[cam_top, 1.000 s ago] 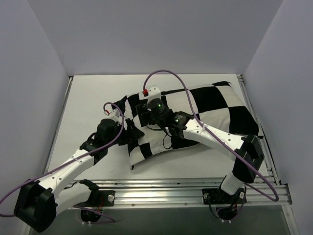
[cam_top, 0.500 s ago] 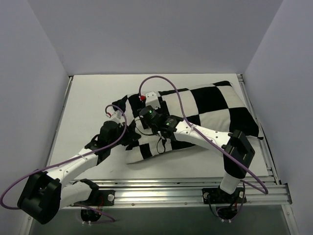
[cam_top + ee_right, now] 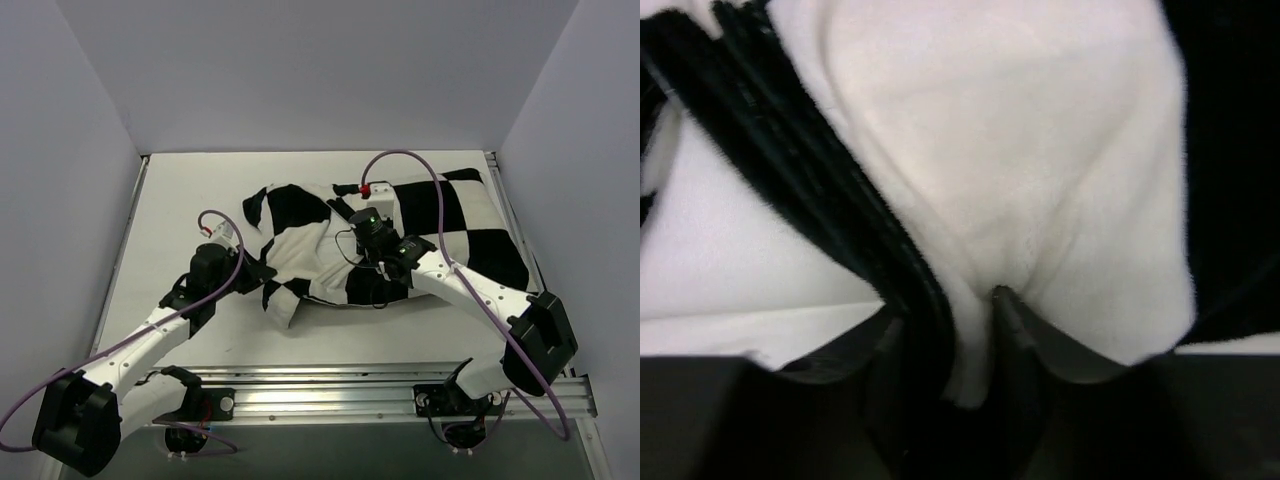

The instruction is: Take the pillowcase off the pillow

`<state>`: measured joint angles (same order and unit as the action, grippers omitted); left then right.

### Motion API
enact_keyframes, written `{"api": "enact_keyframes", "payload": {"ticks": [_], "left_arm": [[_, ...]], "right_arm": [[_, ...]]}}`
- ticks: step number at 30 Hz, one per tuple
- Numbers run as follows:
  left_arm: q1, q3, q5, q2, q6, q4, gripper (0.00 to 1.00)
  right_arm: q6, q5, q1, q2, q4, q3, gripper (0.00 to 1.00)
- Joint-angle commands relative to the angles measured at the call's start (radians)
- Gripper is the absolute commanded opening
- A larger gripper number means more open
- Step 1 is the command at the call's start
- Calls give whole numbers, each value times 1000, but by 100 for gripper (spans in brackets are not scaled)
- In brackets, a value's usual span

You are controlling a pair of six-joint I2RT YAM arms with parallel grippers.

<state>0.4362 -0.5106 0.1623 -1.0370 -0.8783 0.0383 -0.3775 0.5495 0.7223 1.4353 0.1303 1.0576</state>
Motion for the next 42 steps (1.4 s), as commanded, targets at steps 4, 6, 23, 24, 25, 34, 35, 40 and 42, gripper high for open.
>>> {"api": "enact_keyframes", "payload": {"ticks": [4, 6, 23, 24, 25, 34, 35, 40, 42], "left_arm": [[-60, -123, -110, -9, 145, -169, 2], [-60, -160, -75, -41, 171, -179, 2], [364, -657, -505, -256, 364, -413, 90], [380, -673, -539, -283, 369, -413, 90], [389, -701, -567, -335, 378, -417, 89], [400, -723, -811, -500, 311, -501, 49], [397, -697, -825, -480, 302, -508, 43], [337, -577, -817, -364, 250, -517, 22], [305, -504, -788, -305, 231, -518, 19]], "right_arm": [[-44, -225, -37, -27, -26, -109, 10], [-61, -305, -37, -19, -87, -126, 0], [-136, -451, -37, 34, -288, -180, 0], [-136, -451, -35, 34, -293, -182, 0], [-138, -450, -35, 34, -296, -183, 0], [-136, -424, -37, 24, -311, -212, 0], [-138, -416, -37, 22, -310, -222, 0], [-146, -387, -52, 22, -299, -246, 0], [-156, -387, -70, 22, -296, -255, 0]]}}
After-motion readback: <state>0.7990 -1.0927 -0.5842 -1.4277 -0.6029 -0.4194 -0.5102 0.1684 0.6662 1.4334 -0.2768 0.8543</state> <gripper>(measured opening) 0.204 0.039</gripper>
